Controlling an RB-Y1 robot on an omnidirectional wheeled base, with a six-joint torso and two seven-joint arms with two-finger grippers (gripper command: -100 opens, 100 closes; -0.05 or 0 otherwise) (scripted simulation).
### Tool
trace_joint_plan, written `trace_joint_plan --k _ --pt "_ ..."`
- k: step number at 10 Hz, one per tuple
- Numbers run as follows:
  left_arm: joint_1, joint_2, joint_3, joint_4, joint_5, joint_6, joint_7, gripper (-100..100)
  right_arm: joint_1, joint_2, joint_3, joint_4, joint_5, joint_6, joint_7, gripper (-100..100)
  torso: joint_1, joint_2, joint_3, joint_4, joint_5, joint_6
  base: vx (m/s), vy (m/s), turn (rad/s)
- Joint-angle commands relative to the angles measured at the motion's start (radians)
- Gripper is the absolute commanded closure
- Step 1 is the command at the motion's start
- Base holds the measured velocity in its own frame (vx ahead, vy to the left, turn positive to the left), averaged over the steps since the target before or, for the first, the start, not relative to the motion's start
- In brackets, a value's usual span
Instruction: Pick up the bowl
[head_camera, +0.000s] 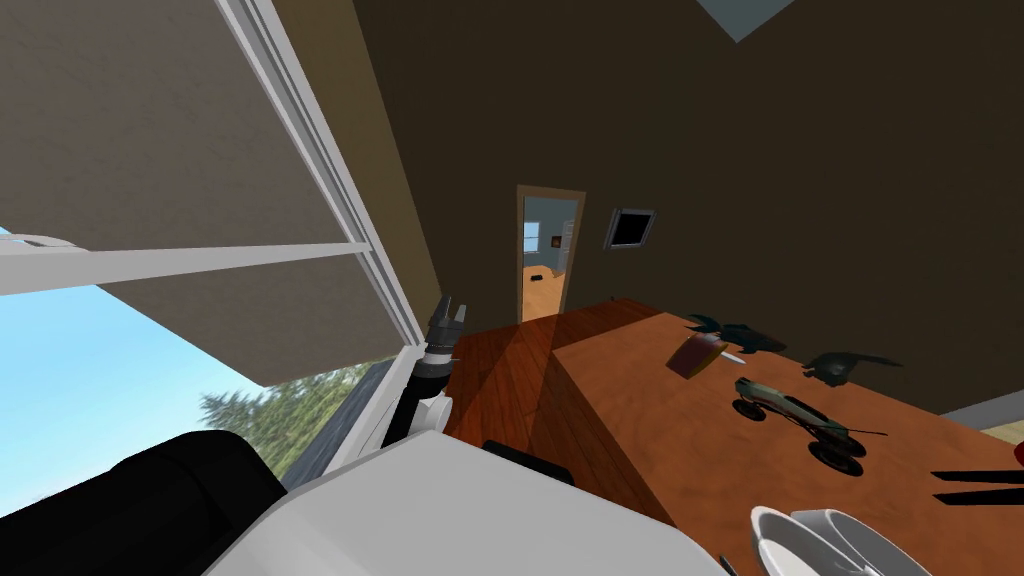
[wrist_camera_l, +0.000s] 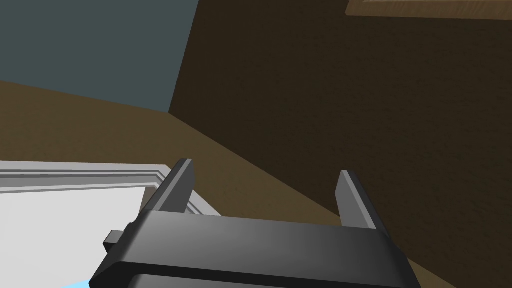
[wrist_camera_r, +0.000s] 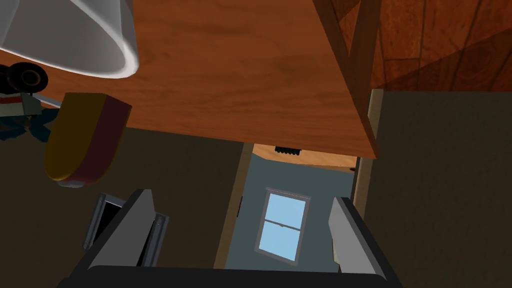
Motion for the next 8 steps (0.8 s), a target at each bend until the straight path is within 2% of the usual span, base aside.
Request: trace_joint_plan --k 1,2,3,4,6,7,8 --pt "0.000 0.000 0.000 0.000 0.000 0.000 0.000 0 -0.001 -0.009 0.000 0.010 0.050 0.003 -0.013 -100 0.000 0.000 0.000 0.000 0.000 0.000 0.046 -0.008 0.033" --pt "0.000 0.000 0.000 0.000 0.000 0.000 0.000 0 -0.001 -0.009 0.000 0.010 0.060 0.003 -0.013 -100 0.000 0.000 0.000 0.000 0.000 0.000 0.020 -0.003 -0.008" --pt "0.000 0.000 0.000 0.000 0.000 0.000 0.000 0 0.003 -0.015 -0.012 0.036 0.097 -0.005 -0.010 -100 0.000 0.002 0.001 0.000 0.000 0.000 0.038 -0.005 0.075" --pt "0.000 0.000 0.000 0.000 0.000 0.000 0.000 0 0.003 -0.015 -0.012 0.036 0.113 -0.005 -0.010 -100 0.000 0.001 0.001 0.000 0.000 0.000 0.044 -0.011 0.037" --pt "0.000 0.000 0.000 0.000 0.000 0.000 0.000 0 0.007 -0.028 -0.034 0.088 0.200 -0.023 -0.002 -100 0.000 0.000 0.000 0.000 0.000 0.000 0.067 -0.011 0.084" --pt "0.000 0.000 0.000 0.000 0.000 0.000 0.000 0 0.007 -0.028 -0.034 0.088 0.211 -0.023 -0.002 -100 -0.001 -0.001 -0.001 0.000 0.000 0.000 0.056 -0.025 0.023" --pt "0.000 0.000 0.000 0.000 0.000 0.000 0.000 0 0.008 -0.034 -0.044 0.113 0.250 -0.032 0.002 -100 -0.001 0.000 0.000 0.000 0.000 0.000 0.056 -0.033 0.041"
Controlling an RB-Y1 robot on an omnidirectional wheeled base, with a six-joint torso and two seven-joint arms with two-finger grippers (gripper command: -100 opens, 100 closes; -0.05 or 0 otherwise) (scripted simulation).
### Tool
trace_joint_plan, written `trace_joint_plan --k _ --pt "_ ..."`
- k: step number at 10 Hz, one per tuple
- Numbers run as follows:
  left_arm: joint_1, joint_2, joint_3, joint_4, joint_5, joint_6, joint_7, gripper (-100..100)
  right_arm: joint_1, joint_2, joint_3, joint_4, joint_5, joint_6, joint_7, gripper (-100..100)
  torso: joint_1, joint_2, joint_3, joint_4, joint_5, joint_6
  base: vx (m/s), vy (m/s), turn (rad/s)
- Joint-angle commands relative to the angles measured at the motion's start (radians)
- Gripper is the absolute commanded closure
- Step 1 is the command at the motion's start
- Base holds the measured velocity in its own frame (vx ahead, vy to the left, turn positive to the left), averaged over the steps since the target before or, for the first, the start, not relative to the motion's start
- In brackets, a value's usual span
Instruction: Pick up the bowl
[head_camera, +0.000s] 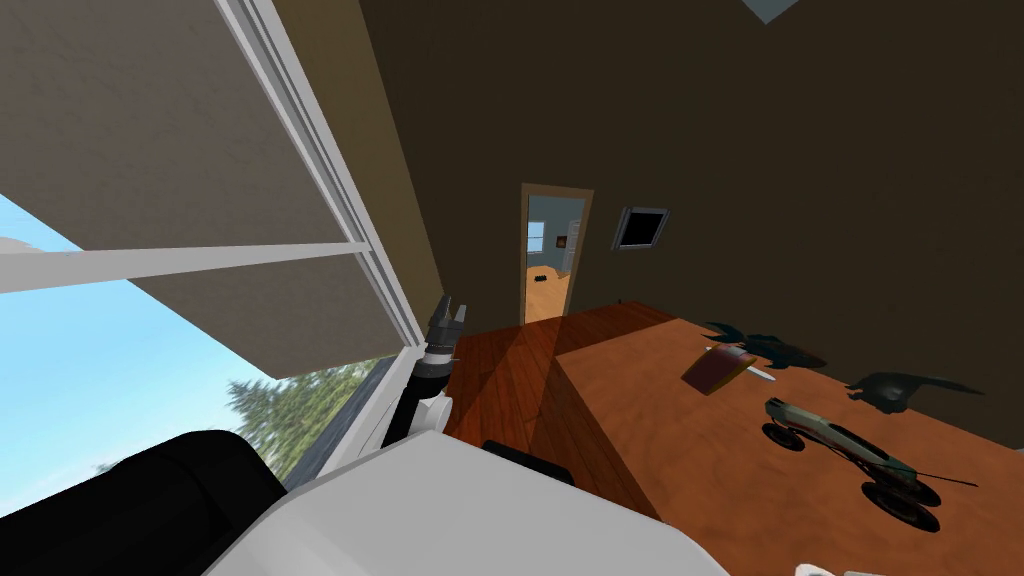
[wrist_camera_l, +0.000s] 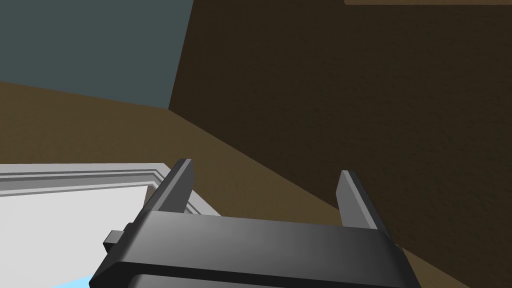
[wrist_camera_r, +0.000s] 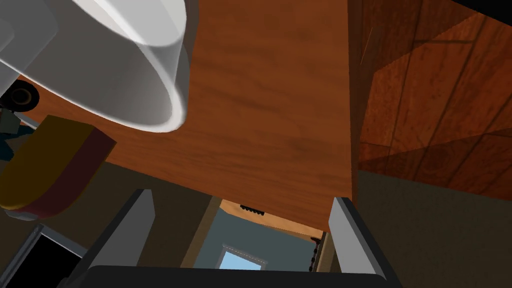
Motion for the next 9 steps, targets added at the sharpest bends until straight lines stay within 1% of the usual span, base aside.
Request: trace_joint_plan --k 1,2,3,4,5,6,7,9 --pt "0.000 0.000 0.000 0.000 0.000 0.000 0.000 0 0.004 -0.008 -0.015 0.037 0.050 -0.015 0.013 -100 0.000 0.000 0.000 0.000 0.000 0.000 0.070 -0.044 0.078" --pt "0.000 0.000 0.000 0.000 0.000 0.000 0.000 0 0.004 -0.008 -0.015 0.037 0.064 -0.015 0.013 -100 -0.001 -0.001 0.000 0.000 0.000 0.000 0.048 -0.036 0.035" --pt "0.000 0.000 0.000 0.000 0.000 0.000 0.000 0 0.004 -0.016 -0.023 0.059 0.104 -0.024 0.017 -100 0.000 0.000 0.000 0.000 0.000 0.000 0.040 -0.027 0.052" --pt "0.000 0.000 0.000 0.000 0.000 0.000 0.000 0 0.005 -0.023 -0.031 0.080 0.129 -0.031 0.020 -100 0.000 0.001 0.001 0.000 0.000 0.000 0.051 -0.024 0.065" --pt "0.000 0.000 0.000 0.000 0.000 0.000 0.000 0 0.005 -0.023 -0.031 0.080 0.141 -0.031 0.020 -100 0.000 0.001 0.000 0.000 0.000 0.000 0.038 -0.023 0.025" --pt "0.000 0.000 0.000 0.000 0.000 0.000 0.000 0 0.005 -0.031 -0.037 0.099 0.175 -0.039 0.024 -100 0.001 0.001 0.001 0.000 0.000 0.000 0.033 -0.023 0.048" --pt "0.000 0.000 0.000 0.000 0.000 0.000 0.000 0 0.005 -0.031 -0.037 0.099 0.175 -0.039 0.024 -100 0.001 0.002 0.001 0.000 0.000 0.000 0.028 -0.020 0.016" --pt "0.000 0.000 0.000 0.000 0.000 0.000 0.000 0 0.006 -0.047 -0.046 0.132 0.232 -0.052 0.029 -100 0.001 0.002 0.001 0.000 0.000 0.000 0.035 -0.019 0.047"
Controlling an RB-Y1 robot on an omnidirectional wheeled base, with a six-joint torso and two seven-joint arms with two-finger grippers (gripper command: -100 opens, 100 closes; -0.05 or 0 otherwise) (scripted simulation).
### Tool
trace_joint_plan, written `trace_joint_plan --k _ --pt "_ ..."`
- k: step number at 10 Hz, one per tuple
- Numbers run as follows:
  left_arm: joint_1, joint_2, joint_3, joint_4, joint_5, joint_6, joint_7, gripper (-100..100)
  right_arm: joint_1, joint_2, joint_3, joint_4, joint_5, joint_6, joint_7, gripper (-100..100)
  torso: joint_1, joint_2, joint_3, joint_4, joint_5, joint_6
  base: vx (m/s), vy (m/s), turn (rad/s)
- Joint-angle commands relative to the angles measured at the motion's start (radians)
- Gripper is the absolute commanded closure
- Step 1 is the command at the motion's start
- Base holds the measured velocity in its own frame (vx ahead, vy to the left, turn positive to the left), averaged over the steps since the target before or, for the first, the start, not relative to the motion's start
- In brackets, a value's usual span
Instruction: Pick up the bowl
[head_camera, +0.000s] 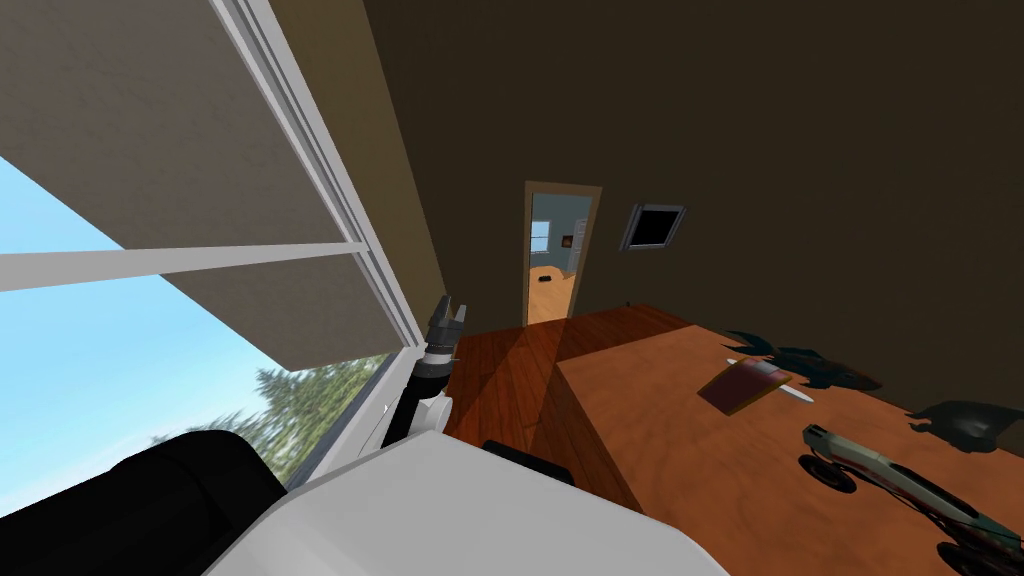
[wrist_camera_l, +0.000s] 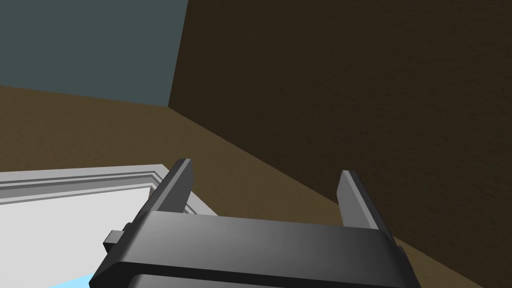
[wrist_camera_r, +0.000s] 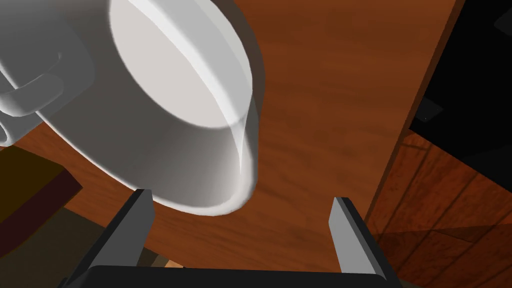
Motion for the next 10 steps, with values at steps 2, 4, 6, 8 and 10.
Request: trace_joint_plan --k 2,4,6,8,10 --pt "0.000 0.000 0.000 0.000 0.000 0.000 0.000 0 -0.001 -0.019 -0.006 0.034 0.064 -0.017 -0.001 -100 0.000 0.000 0.000 0.000 0.000 0.000 0.044 -0.024 0.039" --pt "0.000 0.000 0.000 0.000 0.000 0.000 0.000 0 0.001 -0.024 0.001 0.057 0.093 -0.028 0.001 -100 0.000 0.000 0.000 0.000 0.000 0.000 0.030 -0.018 0.030" --pt "0.000 0.000 0.000 0.000 0.000 0.000 0.000 0 0.001 -0.020 -0.001 0.048 0.088 -0.024 -0.001 0 0.001 0.001 0.001 0.000 0.000 0.000 0.006 -0.002 0.002" --pt "0.000 0.000 0.000 0.000 0.000 0.000 0.000 0 -0.023 -0.012 0.021 0.095 0.083 0.008 0.020 -100 0.001 0.002 0.001 0.000 0.000 0.000 0.015 -0.028 0.037" --pt "0.000 0.000 0.000 0.000 0.000 0.000 0.000 0 -0.039 -0.006 0.035 0.127 0.080 0.029 0.034 -100 -0.001 0.001 0.001 0.000 0.000 0.000 0.020 -0.040 0.028"
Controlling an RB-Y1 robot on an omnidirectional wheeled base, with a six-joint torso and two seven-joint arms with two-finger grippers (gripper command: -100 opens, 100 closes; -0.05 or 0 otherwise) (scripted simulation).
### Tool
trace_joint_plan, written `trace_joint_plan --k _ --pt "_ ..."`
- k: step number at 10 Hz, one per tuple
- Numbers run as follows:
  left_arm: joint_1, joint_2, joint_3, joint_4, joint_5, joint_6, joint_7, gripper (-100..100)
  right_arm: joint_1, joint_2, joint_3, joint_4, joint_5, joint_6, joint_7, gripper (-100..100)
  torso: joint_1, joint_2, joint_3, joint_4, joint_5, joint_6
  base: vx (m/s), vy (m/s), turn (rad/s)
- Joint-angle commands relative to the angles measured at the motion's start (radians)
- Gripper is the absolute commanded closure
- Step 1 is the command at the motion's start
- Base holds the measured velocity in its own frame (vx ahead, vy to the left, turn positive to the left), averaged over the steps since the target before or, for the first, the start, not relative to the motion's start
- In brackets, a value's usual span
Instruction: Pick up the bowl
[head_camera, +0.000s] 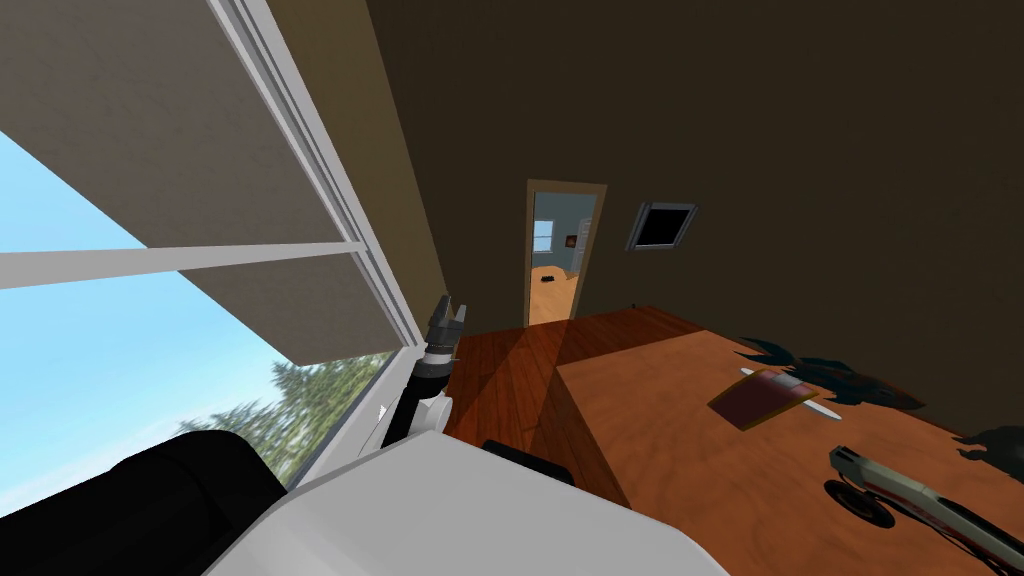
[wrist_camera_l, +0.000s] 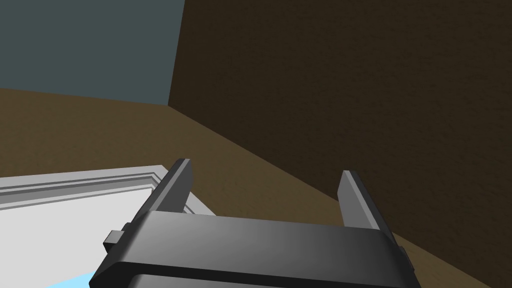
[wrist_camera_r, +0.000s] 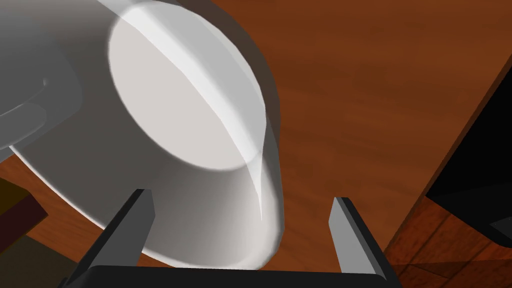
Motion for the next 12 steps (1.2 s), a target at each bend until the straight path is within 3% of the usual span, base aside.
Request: trace_joint_plan --k 1,2,6,7,8,11,12 --pt "0.000 0.000 0.000 0.000 0.000 0.000 0.000 0 0.000 0.000 0.000 0.000 0.000 0.000 0.000 -100 0.000 0.000 0.000 0.000 0.000 0.000 0.011 -0.016 0.008" --pt "0.000 0.000 0.000 0.000 0.000 0.000 0.000 0 -0.001 0.000 0.001 0.002 -0.001 0.003 0.003 100 0.001 0.001 0.000 0.000 0.000 0.000 0.000 0.000 0.000" --pt "0.000 0.000 0.000 0.000 0.000 0.000 0.000 0 -0.001 0.001 0.001 0.003 -0.001 0.002 0.002 100 0.003 0.001 0.001 0.000 0.001 0.000 0.000 0.002 -0.002" --pt "0.000 0.000 0.000 0.000 0.000 0.000 0.000 0 -0.001 0.001 0.002 0.003 -0.001 0.001 0.002 0 0.004 0.002 0.001 0.000 0.002 0.000 0.000 0.000 0.000" --pt "0.000 0.000 0.000 0.000 0.000 0.000 0.000 0 0.016 -0.006 -0.013 -0.029 0.001 -0.018 -0.010 100 0.004 0.002 0.001 0.000 0.002 0.000 -0.012 0.031 -0.038" --pt "0.000 0.000 0.000 0.000 0.000 0.000 0.000 0 0.030 -0.008 -0.024 -0.057 0.008 -0.034 -0.024 100 0.010 0.004 0.002 0.001 0.006 0.001 -0.018 0.031 -0.032" --pt "0.000 0.000 0.000 0.000 0.000 0.000 0.000 0 0.032 -0.008 -0.025 -0.061 0.008 -0.037 -0.027 0 0.009 0.003 0.002 0.001 0.005 0.001 0.000 0.000 0.000"
